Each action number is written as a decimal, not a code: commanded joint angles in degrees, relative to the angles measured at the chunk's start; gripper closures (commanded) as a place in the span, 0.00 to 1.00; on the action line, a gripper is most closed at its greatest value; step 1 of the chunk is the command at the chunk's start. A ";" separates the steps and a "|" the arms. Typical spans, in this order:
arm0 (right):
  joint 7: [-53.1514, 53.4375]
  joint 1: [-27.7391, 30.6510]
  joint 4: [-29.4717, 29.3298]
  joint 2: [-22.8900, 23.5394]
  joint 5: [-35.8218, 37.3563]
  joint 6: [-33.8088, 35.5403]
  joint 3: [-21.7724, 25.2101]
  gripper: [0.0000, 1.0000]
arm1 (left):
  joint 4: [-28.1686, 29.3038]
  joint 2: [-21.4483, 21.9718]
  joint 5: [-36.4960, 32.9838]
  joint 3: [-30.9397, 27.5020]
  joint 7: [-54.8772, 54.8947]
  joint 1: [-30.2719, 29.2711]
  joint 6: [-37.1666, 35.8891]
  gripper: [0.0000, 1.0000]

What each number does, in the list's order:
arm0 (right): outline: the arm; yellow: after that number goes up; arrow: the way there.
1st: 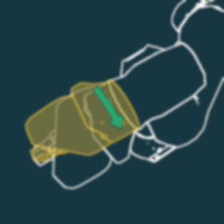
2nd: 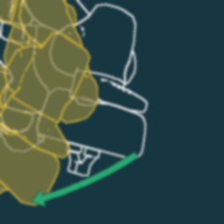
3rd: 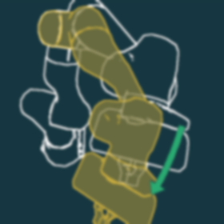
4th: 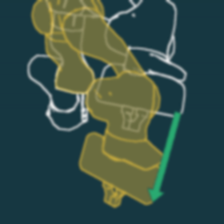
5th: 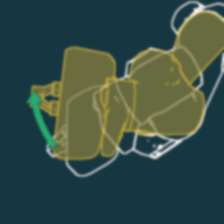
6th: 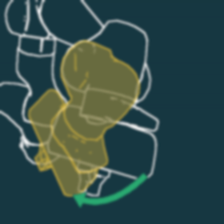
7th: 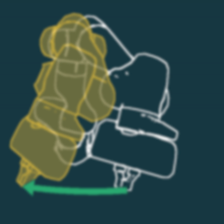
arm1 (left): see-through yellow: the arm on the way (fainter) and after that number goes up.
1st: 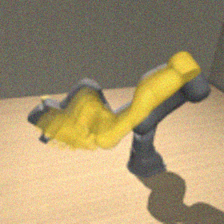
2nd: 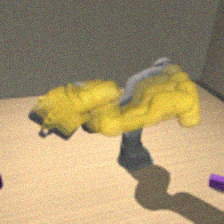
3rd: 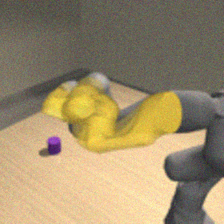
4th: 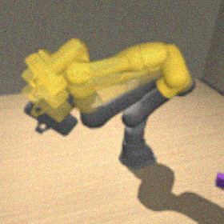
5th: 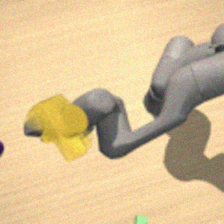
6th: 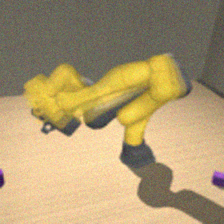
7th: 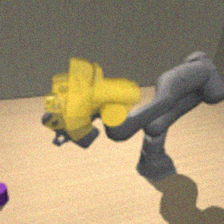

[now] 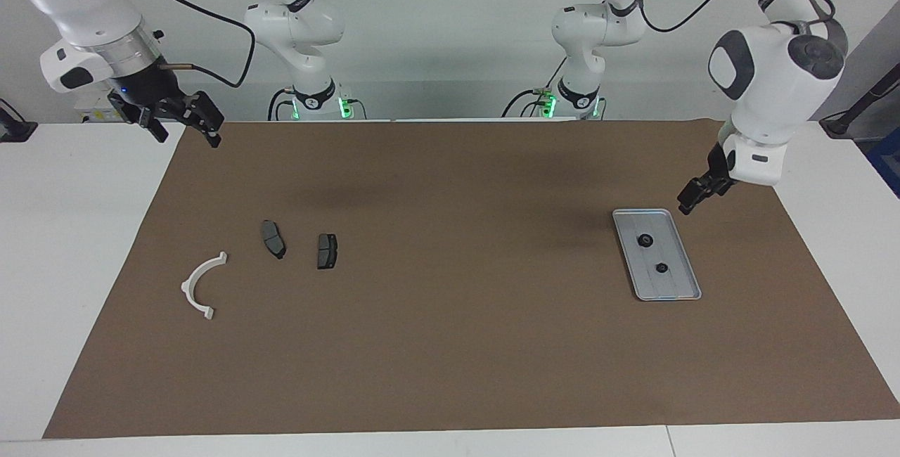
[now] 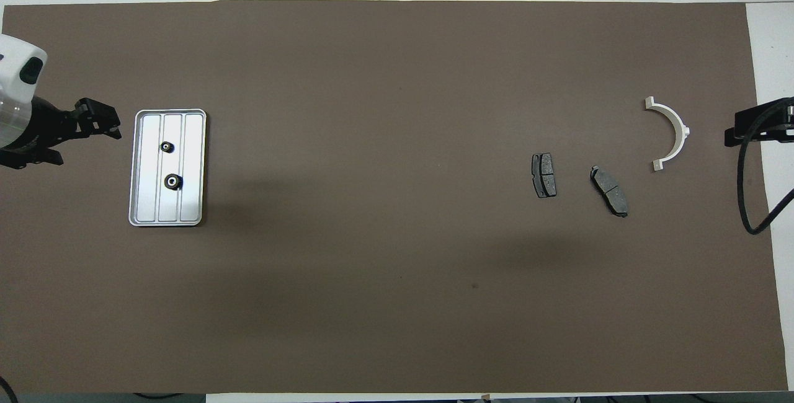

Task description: Pick bearing gear from pile to tray

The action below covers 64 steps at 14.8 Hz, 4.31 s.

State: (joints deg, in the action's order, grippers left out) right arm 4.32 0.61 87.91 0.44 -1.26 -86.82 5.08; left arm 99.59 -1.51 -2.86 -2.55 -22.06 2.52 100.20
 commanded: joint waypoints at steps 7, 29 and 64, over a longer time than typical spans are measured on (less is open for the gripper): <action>-0.62 0.71 1.21 -1.32 -0.15 0.60 -0.51 0.00 | 1.23 6.26 0.22 1.22 16.09 -2.52 -7.92 0.00; -0.62 0.71 1.12 -1.23 -0.15 0.60 -0.68 0.00 | 2.10 2.74 4.70 4.92 15.82 -6.04 -1.24 0.00; -0.80 0.62 0.51 -0.97 0.56 1.04 -0.77 0.00 | -3.61 2.91 4.00 5.71 15.65 -4.90 -7.12 0.00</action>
State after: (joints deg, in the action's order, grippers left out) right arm 4.32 0.60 87.91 0.41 -1.11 -86.69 4.90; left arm 96.97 1.10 0.95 3.58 -7.14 -2.49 95.30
